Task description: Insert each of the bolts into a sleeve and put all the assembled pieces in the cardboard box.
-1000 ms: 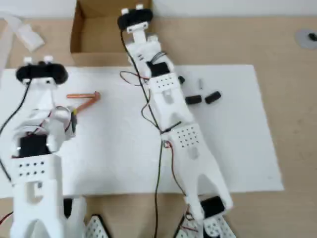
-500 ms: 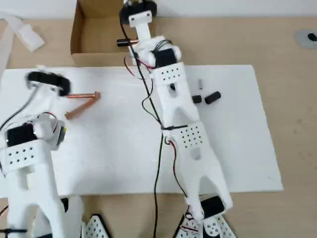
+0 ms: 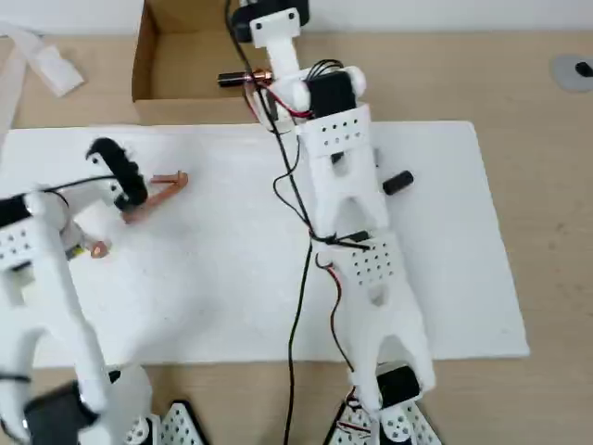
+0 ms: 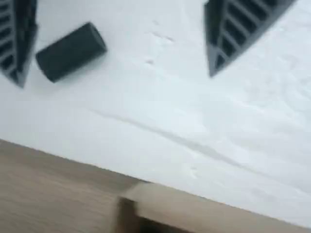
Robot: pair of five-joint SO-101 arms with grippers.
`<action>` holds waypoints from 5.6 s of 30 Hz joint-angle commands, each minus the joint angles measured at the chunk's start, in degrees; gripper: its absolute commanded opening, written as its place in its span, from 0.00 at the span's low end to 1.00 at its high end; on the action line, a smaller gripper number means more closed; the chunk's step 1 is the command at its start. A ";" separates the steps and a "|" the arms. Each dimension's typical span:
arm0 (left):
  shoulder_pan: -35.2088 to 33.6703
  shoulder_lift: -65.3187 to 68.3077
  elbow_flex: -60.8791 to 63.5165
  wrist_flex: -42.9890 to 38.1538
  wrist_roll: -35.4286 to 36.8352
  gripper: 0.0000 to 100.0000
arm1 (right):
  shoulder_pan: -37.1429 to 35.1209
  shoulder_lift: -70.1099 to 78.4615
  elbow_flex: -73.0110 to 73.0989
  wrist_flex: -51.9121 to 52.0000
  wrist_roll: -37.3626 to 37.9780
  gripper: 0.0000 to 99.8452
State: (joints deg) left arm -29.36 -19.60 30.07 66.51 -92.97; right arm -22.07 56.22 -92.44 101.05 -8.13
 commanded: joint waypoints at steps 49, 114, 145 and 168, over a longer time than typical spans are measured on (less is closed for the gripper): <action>7.12 54.99 -43.25 10.55 -25.32 0.11 | -4.09 -5.14 -2.95 1.05 -0.26 0.28; 12.22 45.23 -75.52 27.52 20.75 0.01 | -3.82 -4.97 -2.33 1.41 -0.26 0.28; 15.65 -23.16 -24.09 21.63 84.04 0.01 | 20.35 -47.25 65.89 0.97 35.87 0.28; 15.65 -41.98 -7.30 10.55 88.62 0.01 | 25.01 -31.08 69.85 -18.37 94.86 0.28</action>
State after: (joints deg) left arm -14.07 -60.75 22.68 78.64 -4.53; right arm 4.04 25.10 -21.23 83.56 82.86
